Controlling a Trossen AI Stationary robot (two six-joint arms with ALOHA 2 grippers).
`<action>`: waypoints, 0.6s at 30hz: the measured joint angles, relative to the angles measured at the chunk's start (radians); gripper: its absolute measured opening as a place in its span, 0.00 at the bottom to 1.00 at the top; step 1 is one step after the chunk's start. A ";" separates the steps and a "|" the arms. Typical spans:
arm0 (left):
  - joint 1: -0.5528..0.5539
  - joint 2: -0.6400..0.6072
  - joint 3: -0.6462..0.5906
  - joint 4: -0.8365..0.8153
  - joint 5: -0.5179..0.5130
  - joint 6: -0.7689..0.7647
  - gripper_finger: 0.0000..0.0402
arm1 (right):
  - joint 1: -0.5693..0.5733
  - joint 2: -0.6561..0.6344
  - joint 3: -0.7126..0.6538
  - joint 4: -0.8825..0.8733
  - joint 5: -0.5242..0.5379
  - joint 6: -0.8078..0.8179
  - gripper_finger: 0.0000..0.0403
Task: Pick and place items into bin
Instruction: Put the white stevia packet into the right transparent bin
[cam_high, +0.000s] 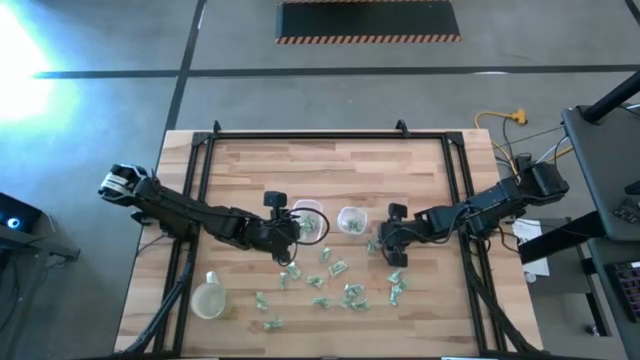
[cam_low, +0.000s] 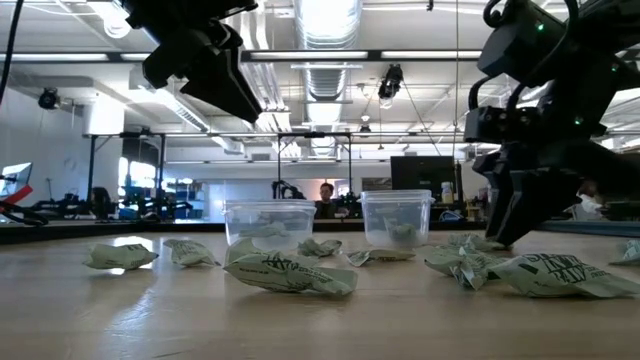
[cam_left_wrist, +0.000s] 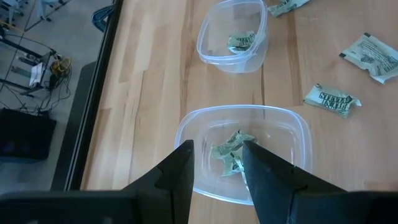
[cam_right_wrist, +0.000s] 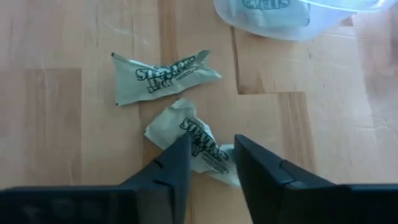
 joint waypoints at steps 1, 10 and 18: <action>0.000 0.000 0.000 0.000 0.000 0.000 0.30 | 0.000 0.000 0.000 0.000 -0.008 -0.008 0.24; 0.000 0.000 0.000 0.000 0.000 0.000 0.30 | 0.000 -0.011 0.009 -0.018 -0.032 -0.041 0.03; 0.000 0.000 0.000 0.000 0.000 0.001 0.30 | 0.000 -0.021 0.047 -0.079 -0.031 -0.048 0.03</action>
